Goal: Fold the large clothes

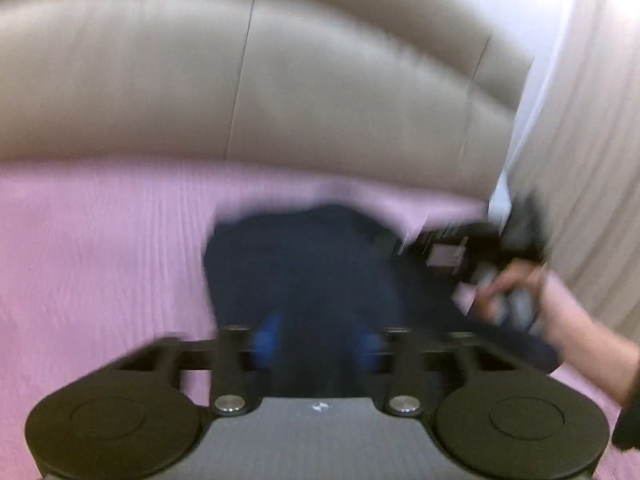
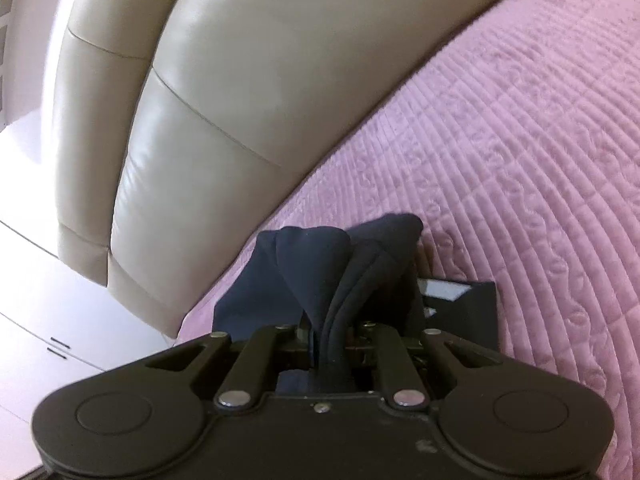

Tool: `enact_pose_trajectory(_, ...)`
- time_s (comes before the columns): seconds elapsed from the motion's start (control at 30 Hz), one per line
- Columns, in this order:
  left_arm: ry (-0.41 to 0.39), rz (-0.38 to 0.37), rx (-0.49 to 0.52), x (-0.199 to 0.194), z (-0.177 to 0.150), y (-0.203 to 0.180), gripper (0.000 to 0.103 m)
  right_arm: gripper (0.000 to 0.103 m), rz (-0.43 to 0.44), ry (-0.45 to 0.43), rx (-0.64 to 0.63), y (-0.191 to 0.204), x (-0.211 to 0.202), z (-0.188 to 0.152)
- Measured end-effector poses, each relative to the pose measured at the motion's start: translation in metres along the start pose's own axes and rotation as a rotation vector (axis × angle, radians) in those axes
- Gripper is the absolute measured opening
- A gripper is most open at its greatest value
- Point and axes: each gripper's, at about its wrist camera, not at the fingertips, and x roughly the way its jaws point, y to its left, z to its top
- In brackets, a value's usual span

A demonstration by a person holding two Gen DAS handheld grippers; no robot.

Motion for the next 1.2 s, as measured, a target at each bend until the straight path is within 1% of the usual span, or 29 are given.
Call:
enact_pose_trajectory(0.03,0.03,-0.023,-0.019,0.009,-0.005,0.005,0.027,0.018,0.015,0.025,0.016,-0.002,0.0,0.0)
enact_pose_trajectory(0.1,0.057,-0.02,0.041,0.018,-0.009,0.004,0.027,0.042,0.037,0.089,0.059,-0.006,-0.003,0.0)
enact_pose_trajectory(0.13,0.067,-0.023,0.087,0.018,-0.009,0.0,0.027,0.049,0.043,0.133,0.067,-0.006,-0.005,-0.002)
enact_pose_trajectory(0.17,0.077,-0.027,0.107,0.02,-0.006,-0.006,0.027,0.062,0.046,0.176,0.068,-0.005,-0.01,-0.007)
enact_pose_trajectory(0.2,0.089,-0.035,0.112,0.023,-0.003,-0.008,0.027,0.071,0.051,0.217,0.07,-0.007,-0.014,-0.013)
enact_pose_trajectory(0.27,0.104,-0.053,0.124,0.022,-0.007,-0.008,0.027,0.079,0.066,0.306,0.064,-0.001,-0.027,-0.031)
enact_pose_trajectory(0.33,0.112,-0.063,0.135,0.021,-0.01,-0.011,0.027,0.078,0.043,0.344,0.022,0.005,-0.033,-0.048)
enact_pose_trajectory(0.37,0.115,-0.067,0.136,0.02,-0.012,-0.012,0.027,0.052,0.017,0.33,-0.012,0.012,-0.038,-0.057)
enact_pose_trajectory(0.4,0.119,-0.07,0.145,0.02,-0.013,-0.013,0.027,0.019,-0.03,0.279,-0.047,0.021,-0.046,-0.063)
enact_pose_trajectory(0.43,0.123,-0.069,0.161,0.019,-0.015,-0.016,0.027,0.019,-0.039,0.219,-0.069,0.03,-0.056,-0.067)
enact_pose_trajectory(0.5,0.135,-0.084,0.186,0.017,-0.014,-0.019,0.028,0.016,0.096,0.062,-0.106,0.05,-0.089,-0.072)
enact_pose_trajectory(0.53,0.14,-0.099,0.198,0.016,-0.015,-0.021,0.029,0.016,0.123,0.017,-0.176,0.063,-0.103,-0.076)
enact_pose_trajectory(0.6,0.136,-0.127,0.218,0.011,-0.017,-0.028,0.029,0.015,0.047,-0.019,-0.303,0.072,-0.112,-0.085)
enact_pose_trajectory(0.63,0.151,-0.128,0.228,0.013,-0.017,-0.031,0.03,0.015,-0.015,0.002,-0.318,0.062,-0.108,-0.087)
enact_pose_trajectory(0.67,0.165,-0.124,0.247,0.016,-0.019,-0.034,0.03,0.016,-0.082,0.035,-0.285,0.044,-0.101,-0.087)
enact_pose_trajectory(0.7,0.175,-0.127,0.269,0.018,-0.022,-0.037,0.03,0.018,-0.113,0.094,-0.199,0.018,-0.091,-0.086)
enact_pose_trajectory(0.73,0.19,-0.14,0.29,0.021,-0.025,-0.041,0.03,0.02,-0.11,0.138,-0.098,-0.003,-0.086,-0.086)
enact_pose_trajectory(0.77,0.201,-0.15,0.298,0.025,-0.027,-0.044,0.03,0.022,-0.079,0.141,-0.018,-0.017,-0.088,-0.088)
enact_pose_trajectory(0.8,0.206,-0.154,0.304,0.026,-0.029,-0.047,0.03,0.035,-0.041,0.134,0.044,-0.024,-0.093,-0.09)
enact_pose_trajectory(0.83,0.207,-0.144,0.317,0.027,-0.031,-0.05,0.03,0.041,-0.01,0.136,0.088,-0.027,-0.1,-0.093)
enact_pose_trajectory(0.9,0.201,-0.12,0.333,0.026,-0.035,-0.052,0.032,0.074,0.01,0.172,0.074,-0.022,-0.112,-0.098)
enact_pose_trajectory(0.93,0.209,-0.125,0.318,0.025,-0.035,-0.05,0.032,0.078,0.022,0.2,0.051,-0.016,-0.118,-0.104)
enact_pose_trajectory(0.97,0.221,-0.138,0.29,0.026,-0.034,-0.045,0.032,0.079,0.023,0.223,0.035,-0.012,-0.123,-0.107)
enact_pose_trajectory(1.0,0.234,-0.151,0.264,0.024,-0.034,-0.042,0.032,0.077,0.004,0.258,0.016,-0.006,-0.126,-0.113)
enact_pose_trajectory(1.03,0.245,-0.153,0.253,0.023,-0.034,-0.04,0.031,0.069,-0.015,0.278,-0.001,0.0,-0.126,-0.118)
enact_pose_trajectory(1.07,0.248,-0.147,0.263,0.02,-0.036,-0.042,0.031,0.021,-0.03,0.283,-0.024,0.005,-0.129,-0.124)
enact_pose_trajectory(1.1,0.251,-0.138,0.281,0.019,-0.037,-0.043,0.032,0.014,-0.044,0.261,-0.056,0.011,-0.136,-0.129)
enact_pose_trajectory(1.13,0.256,-0.129,0.297,0.018,-0.038,-0.045,0.032,0.014,-0.029,0.214,-0.075,0.016,-0.145,-0.133)
enact_pose_trajectory(1.2,0.271,-0.14,0.295,0.017,-0.04,-0.046,0.034,0.013,0.101,0.094,-0.119,0.029,-0.17,-0.141)
